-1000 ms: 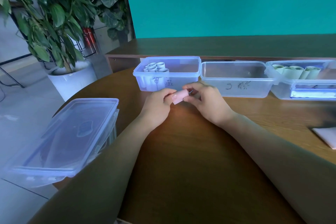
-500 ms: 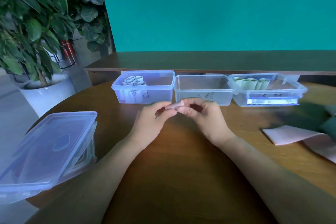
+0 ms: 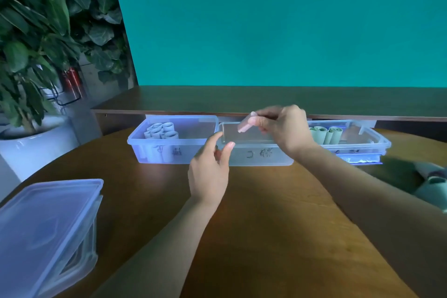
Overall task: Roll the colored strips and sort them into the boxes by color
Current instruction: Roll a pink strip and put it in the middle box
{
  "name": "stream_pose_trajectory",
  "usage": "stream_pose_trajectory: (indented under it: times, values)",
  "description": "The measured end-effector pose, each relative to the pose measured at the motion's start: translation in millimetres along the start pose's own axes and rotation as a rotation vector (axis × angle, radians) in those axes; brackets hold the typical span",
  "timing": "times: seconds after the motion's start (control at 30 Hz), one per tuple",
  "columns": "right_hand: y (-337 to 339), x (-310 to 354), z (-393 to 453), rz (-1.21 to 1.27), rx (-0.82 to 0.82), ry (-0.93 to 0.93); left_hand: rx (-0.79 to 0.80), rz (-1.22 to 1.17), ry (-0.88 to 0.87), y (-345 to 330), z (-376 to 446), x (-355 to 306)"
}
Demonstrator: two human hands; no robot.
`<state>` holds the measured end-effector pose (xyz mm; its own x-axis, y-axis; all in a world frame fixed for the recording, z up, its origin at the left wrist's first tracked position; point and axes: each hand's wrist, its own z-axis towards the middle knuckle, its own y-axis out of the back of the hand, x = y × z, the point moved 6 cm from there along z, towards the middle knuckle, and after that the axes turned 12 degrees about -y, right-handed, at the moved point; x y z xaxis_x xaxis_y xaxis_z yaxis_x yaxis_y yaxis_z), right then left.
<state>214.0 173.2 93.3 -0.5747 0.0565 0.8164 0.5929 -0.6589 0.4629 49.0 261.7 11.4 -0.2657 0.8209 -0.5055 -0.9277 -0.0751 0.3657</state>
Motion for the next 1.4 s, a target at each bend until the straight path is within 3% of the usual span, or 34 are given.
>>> stream_pose_trajectory:
  times: [0.4,0.8,1.17,1.4]
  values:
    - [-61,-34,87,-0.406,0.202,-0.220,0.067,-0.033,-0.077,-16,7,19]
    - [-99,-44,104,-0.402,0.236,-0.265,0.040,-0.096,-0.105,-18,6,22]
    - [-91,-56,99,-0.131,0.268,-0.405,0.032,-0.112,-0.087,-20,7,24]
    - [-93,-59,99,-0.201,0.291,-0.420,0.039,-0.115,-0.082,-17,7,21]
